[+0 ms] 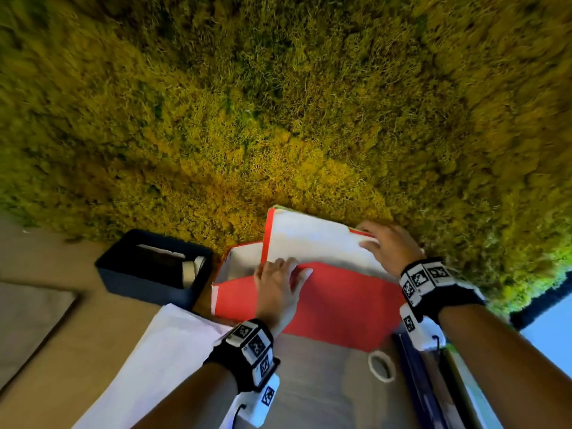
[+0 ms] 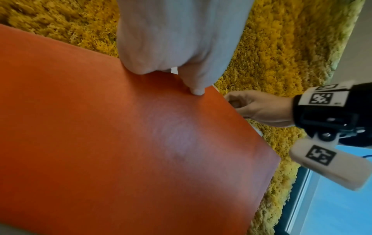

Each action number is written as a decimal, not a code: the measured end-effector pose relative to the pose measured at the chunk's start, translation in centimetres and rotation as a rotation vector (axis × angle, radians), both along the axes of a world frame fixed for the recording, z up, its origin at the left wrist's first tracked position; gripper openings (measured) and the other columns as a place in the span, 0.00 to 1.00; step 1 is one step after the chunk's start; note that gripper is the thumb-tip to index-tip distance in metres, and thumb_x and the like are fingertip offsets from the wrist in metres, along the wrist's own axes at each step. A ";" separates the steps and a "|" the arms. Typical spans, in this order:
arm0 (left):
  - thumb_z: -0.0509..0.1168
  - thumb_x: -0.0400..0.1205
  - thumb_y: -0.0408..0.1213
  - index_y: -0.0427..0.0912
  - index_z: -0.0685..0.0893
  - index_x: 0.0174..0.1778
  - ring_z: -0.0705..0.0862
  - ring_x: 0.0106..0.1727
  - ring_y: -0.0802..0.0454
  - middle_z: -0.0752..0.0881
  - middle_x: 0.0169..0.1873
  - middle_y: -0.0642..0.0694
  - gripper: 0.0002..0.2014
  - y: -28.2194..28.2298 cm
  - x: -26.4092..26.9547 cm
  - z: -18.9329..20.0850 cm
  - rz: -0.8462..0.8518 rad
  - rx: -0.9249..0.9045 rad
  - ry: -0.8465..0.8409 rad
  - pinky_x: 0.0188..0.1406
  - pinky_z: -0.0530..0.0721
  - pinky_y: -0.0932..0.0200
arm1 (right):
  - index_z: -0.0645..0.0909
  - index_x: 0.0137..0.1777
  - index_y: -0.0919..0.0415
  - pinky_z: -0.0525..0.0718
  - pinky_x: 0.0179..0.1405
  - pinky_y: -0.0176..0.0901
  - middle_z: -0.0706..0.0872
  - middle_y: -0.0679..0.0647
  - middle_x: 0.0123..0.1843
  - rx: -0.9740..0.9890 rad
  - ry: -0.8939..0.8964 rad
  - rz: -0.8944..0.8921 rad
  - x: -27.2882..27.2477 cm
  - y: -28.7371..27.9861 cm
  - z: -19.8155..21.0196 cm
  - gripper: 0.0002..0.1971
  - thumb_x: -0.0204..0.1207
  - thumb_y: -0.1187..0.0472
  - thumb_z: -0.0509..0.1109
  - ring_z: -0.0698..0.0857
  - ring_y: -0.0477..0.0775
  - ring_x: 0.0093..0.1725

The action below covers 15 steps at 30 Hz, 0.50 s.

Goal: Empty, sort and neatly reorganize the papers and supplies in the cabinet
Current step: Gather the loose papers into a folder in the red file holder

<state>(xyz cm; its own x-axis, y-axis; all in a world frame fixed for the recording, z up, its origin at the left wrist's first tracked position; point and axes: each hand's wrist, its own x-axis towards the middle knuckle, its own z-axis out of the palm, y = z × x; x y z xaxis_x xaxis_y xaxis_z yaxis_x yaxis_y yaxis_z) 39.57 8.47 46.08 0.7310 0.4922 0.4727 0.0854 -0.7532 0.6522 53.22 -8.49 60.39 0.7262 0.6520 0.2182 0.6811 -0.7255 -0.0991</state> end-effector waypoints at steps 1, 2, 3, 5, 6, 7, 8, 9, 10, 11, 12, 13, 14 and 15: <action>0.49 0.82 0.65 0.48 0.85 0.48 0.83 0.48 0.41 0.86 0.40 0.48 0.27 0.0 -0.1 0.0 -0.006 0.001 0.003 0.53 0.72 0.46 | 0.80 0.62 0.49 0.82 0.52 0.51 0.87 0.55 0.58 -0.033 -0.010 -0.014 0.2 0.5 -0.7 0.16 0.75 0.62 0.72 0.85 0.61 0.58; 0.49 0.82 0.65 0.48 0.85 0.48 0.83 0.48 0.42 0.86 0.40 0.49 0.27 0.0 -0.1 0.1 -0.013 -0.004 0.010 0.52 0.72 0.47 | 0.79 0.61 0.47 0.83 0.52 0.51 0.86 0.52 0.59 -0.053 -0.026 -0.035 0.3 0.7 -1.3 0.17 0.74 0.65 0.71 0.85 0.60 0.57; 0.49 0.81 0.66 0.49 0.85 0.49 0.83 0.49 0.42 0.87 0.41 0.49 0.28 0.2 -0.2 0.0 -0.020 -0.016 0.018 0.50 0.73 0.47 | 0.79 0.60 0.47 0.84 0.52 0.52 0.84 0.50 0.61 -0.069 -0.050 -0.057 0.6 0.9 -2.0 0.18 0.73 0.66 0.70 0.85 0.60 0.57; 0.49 0.81 0.66 0.49 0.84 0.49 0.82 0.51 0.44 0.86 0.42 0.50 0.28 0.4 -0.4 -0.1 -0.040 -0.033 0.024 0.50 0.73 0.47 | 0.78 0.58 0.47 0.84 0.51 0.54 0.82 0.49 0.62 -0.072 -0.098 -0.087 0.6 0.9 -2.7 0.19 0.72 0.68 0.69 0.85 0.60 0.56; 0.49 0.81 0.67 0.49 0.84 0.49 0.82 0.51 0.44 0.86 0.43 0.50 0.27 0.5 -0.4 -0.2 -0.050 -0.037 0.022 0.50 0.73 0.47 | 0.78 0.58 0.48 0.85 0.49 0.55 0.81 0.49 0.62 -0.061 -0.110 -0.093 0.5 0.9 -2.9 0.19 0.72 0.69 0.69 0.85 0.61 0.56; 0.49 0.81 0.67 0.50 0.84 0.48 0.82 0.51 0.45 0.86 0.42 0.51 0.27 0.6 -0.5 -0.2 -0.056 -0.039 0.018 0.49 0.73 0.47 | 0.78 0.58 0.49 0.85 0.48 0.56 0.81 0.50 0.61 -0.046 -0.115 -0.097 0.4 0.8 -2.9 0.19 0.72 0.70 0.69 0.85 0.62 0.55; 0.50 0.81 0.67 0.49 0.84 0.48 0.82 0.51 0.45 0.86 0.42 0.51 0.27 0.5 -0.6 -0.3 -0.056 -0.042 0.012 0.49 0.73 0.48 | 0.78 0.58 0.51 0.85 0.46 0.57 0.79 0.51 0.61 -0.031 -0.120 -0.102 0.2 0.8 -2.8 0.18 0.72 0.70 0.69 0.85 0.63 0.54; 0.50 0.81 0.67 0.49 0.84 0.48 0.82 0.50 0.45 0.86 0.42 0.51 0.27 0.5 -0.7 -0.2 -0.053 -0.046 0.007 0.49 0.73 0.48 | 0.79 0.57 0.52 0.85 0.45 0.57 0.78 0.52 0.60 -0.019 -0.129 -0.107 0.0 0.7 -2.7 0.18 0.72 0.71 0.69 0.85 0.64 0.52; 0.50 0.80 0.67 0.49 0.84 0.48 0.82 0.50 0.46 0.86 0.42 0.51 0.27 0.4 -0.7 -0.1 -0.052 -0.057 0.002 0.49 0.72 0.48 | 0.79 0.57 0.53 0.85 0.43 0.58 0.77 0.53 0.60 -0.008 -0.139 -0.113 -0.2 0.7 -2.5 0.17 0.72 0.71 0.69 0.85 0.65 0.52; 0.50 0.80 0.67 0.49 0.84 0.48 0.82 0.51 0.46 0.86 0.43 0.52 0.28 0.4 -0.8 0.1 -0.058 -0.076 -0.001 0.50 0.72 0.48 | 0.79 0.57 0.54 0.85 0.42 0.57 0.76 0.54 0.59 0.004 -0.147 -0.113 -0.5 0.7 -2.2 0.17 0.72 0.72 0.69 0.85 0.65 0.51; 0.51 0.79 0.68 0.49 0.85 0.48 0.82 0.50 0.48 0.86 0.43 0.52 0.28 0.4 -0.8 0.3 -0.066 -0.102 -0.008 0.50 0.72 0.48 | 0.80 0.57 0.56 0.84 0.42 0.56 0.75 0.55 0.59 0.022 -0.155 -0.108 -0.7 0.7 -2.0 0.16 0.72 0.72 0.69 0.85 0.66 0.51; 0.51 0.79 0.68 0.49 0.85 0.47 0.82 0.50 0.49 0.87 0.43 0.53 0.28 0.5 -0.9 0.4 -0.075 -0.132 -0.017 0.50 0.72 0.48 | 0.80 0.57 0.57 0.84 0.41 0.56 0.76 0.56 0.59 0.048 -0.164 -0.099 -1.0 0.6 -1.7 0.15 0.72 0.71 0.69 0.85 0.66 0.50; 0.52 0.78 0.68 0.50 0.84 0.46 0.83 0.49 0.50 0.87 0.42 0.54 0.27 0.7 -0.9 0.5 -0.082 -0.159 -0.032 0.50 0.73 0.49 | 0.81 0.56 0.57 0.83 0.41 0.55 0.76 0.56 0.59 0.081 -0.172 -0.088 -1.3 0.6 -1.6 0.14 0.73 0.70 0.70 0.85 0.66 0.50; 0.53 0.78 0.68 0.51 0.83 0.45 0.83 0.47 0.52 0.87 0.41 0.55 0.25 1.0 -1.0 0.6 -0.090 -0.184 -0.050 0.49 0.75 0.48 | 0.81 0.55 0.58 0.83 0.41 0.55 0.76 0.56 0.58 0.117 -0.180 -0.075 -1.6 0.6 -1.4 0.12 0.73 0.69 0.70 0.84 0.66 0.50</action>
<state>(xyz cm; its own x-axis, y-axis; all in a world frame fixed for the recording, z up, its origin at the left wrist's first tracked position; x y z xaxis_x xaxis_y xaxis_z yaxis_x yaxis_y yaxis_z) 38.58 9.45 46.63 0.7540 0.5071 0.4175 -0.0129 -0.6241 0.7813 51.60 -7.91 58.95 0.7142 0.5600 0.4200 0.6399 -0.7655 -0.0675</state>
